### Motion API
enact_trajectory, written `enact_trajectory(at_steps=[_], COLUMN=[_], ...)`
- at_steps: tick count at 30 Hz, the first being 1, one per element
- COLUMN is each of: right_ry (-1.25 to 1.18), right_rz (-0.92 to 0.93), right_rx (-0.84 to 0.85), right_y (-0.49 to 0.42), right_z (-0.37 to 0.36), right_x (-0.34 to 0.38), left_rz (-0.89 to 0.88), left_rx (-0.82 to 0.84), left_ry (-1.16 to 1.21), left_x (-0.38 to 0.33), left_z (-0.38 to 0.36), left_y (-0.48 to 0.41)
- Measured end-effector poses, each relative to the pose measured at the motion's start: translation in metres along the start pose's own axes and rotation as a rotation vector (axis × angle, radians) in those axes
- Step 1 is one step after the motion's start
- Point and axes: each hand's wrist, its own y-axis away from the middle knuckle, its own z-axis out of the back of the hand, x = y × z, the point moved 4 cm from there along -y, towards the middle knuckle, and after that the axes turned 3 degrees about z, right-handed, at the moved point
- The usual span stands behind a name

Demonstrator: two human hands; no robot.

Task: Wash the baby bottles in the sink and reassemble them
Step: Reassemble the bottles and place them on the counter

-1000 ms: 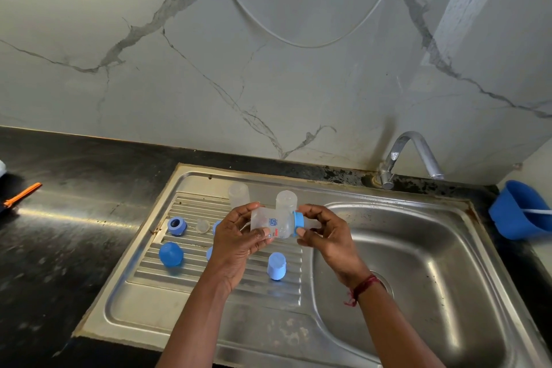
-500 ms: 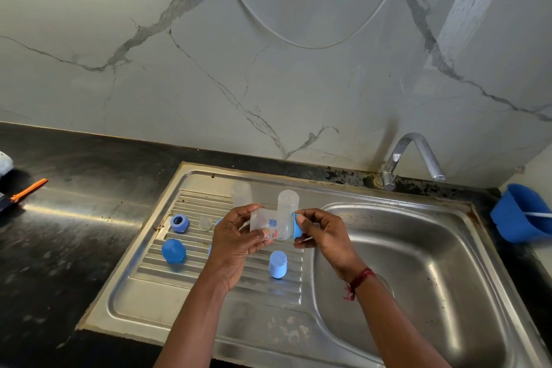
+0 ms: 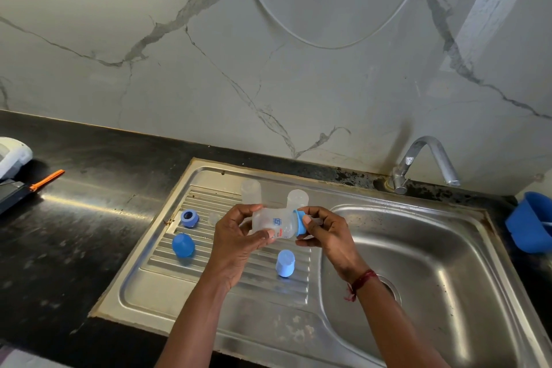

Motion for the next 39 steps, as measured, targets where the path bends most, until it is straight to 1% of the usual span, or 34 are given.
enact_trajectory(at_steps=[2,3,7,8,10,12,18,20,24,26,29,32,35,39], right_ry=[0.019,0.033,0.128,0.156,0.237,0.318,0.416,0.559,0.913,1.056,1.258,1.387,1.459,1.459], right_rz=[-0.007,-0.005,0.044,0.061,0.108,0.157,0.194,0.233,0.318,0.35,0.339,0.331,0.366,0.42], right_rx=[0.013,0.011,0.023,0.034,0.06,0.083,0.099,0.126,0.28,0.351,0.478,0.545,0.532,0.472], right_y=[-0.001,-0.002,-0.006,-0.007,-0.01,-0.014,-0.034,-0.044,-0.059,-0.065,-0.073,-0.076,-0.074,-0.071], right_z=[-0.005,-0.009,-0.04,-0.05,-0.073,-0.095,-0.139,-0.156,-0.197,-0.215,-0.237,-0.254,-0.266,-0.27], right_x=[0.0,0.0,0.006,0.008,0.011,0.012,0.004,-0.001,-0.013,-0.019,-0.032,-0.052,-0.067,-0.075], left_rz=[0.006,0.006,0.036,0.046,0.024,-0.005,0.047,0.068,0.167,0.185,0.178,0.175,0.167,0.163], left_rx=[0.01,0.022,0.135,0.144,0.107,0.049,-0.162,-0.248,-0.44,-0.51,-0.561,-0.596,-0.621,-0.608], left_ry=[-0.082,-0.16,-0.61,-0.672,-0.724,-0.716,-0.593,-0.58,-0.568,-0.552,-0.538,-0.511,-0.471,-0.452], left_x=[0.001,0.0,-0.006,-0.008,-0.012,-0.014,-0.005,-0.003,0.0,0.004,0.01,0.014,0.016,0.015], left_z=[0.009,0.016,0.042,0.044,0.05,0.059,0.125,0.149,0.186,0.197,0.205,0.206,0.207,0.203], left_y=[0.0,0.0,0.004,0.006,0.011,0.014,0.014,0.013,0.011,0.009,0.008,0.006,0.004,-0.002])
